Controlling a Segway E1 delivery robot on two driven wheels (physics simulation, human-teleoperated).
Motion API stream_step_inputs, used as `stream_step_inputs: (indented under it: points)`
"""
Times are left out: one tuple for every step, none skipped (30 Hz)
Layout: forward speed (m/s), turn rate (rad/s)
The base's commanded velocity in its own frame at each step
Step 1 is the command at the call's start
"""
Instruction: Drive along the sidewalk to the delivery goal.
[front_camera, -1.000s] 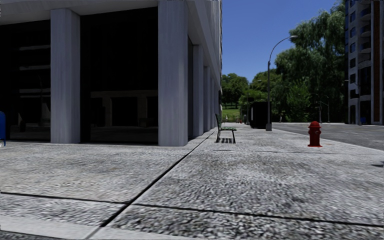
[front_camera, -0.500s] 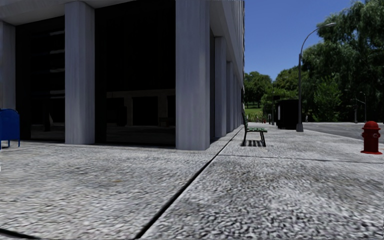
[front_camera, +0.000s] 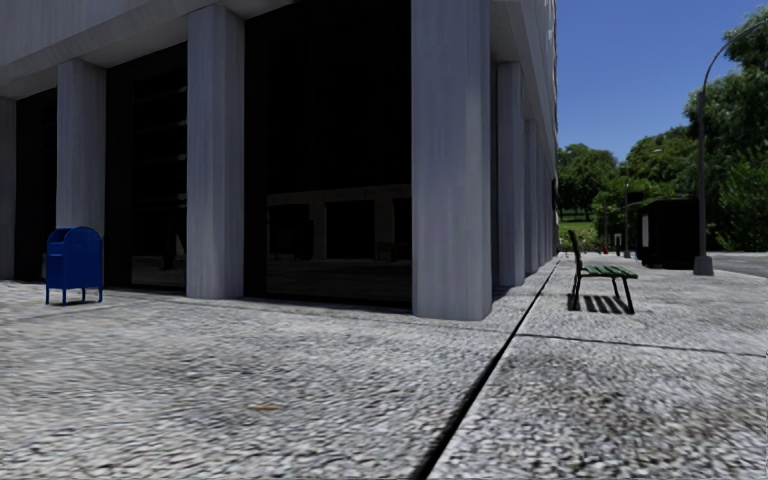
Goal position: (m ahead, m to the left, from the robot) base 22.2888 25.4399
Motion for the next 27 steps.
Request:
stream_step_inputs:
  points:
    - [1.36, 0.58]
    - [1.36, 0.58]
    - [1.36, 0.58]
    - [1.36, 0.58]
    - [1.36, 0.58]
    - [1.36, 0.58]
    - [1.36, 0.58]
    - [1.36, 0.58]
    - [1.36, 0.58]
    - [1.36, 0.59]
    - [1.36, 0.59]
    - [1.36, 0.59]
    - [1.36, 0.59]
    - [1.36, 0.59]
    - [1.36, 0.59]
    - [1.36, 0.59]
    - [1.36, 0.59]
    - [1.36, 0.59]
    - [1.36, 0.59]
    - [1.36, 0.63]
    - [1.36, 0.63]
    - [1.36, 0.64]
    - [1.36, 0.65]
    - [1.36, 0.71]
    - [1.36, 0.74]
    - [1.36, 0.74]
    - [1.36, 0.75]
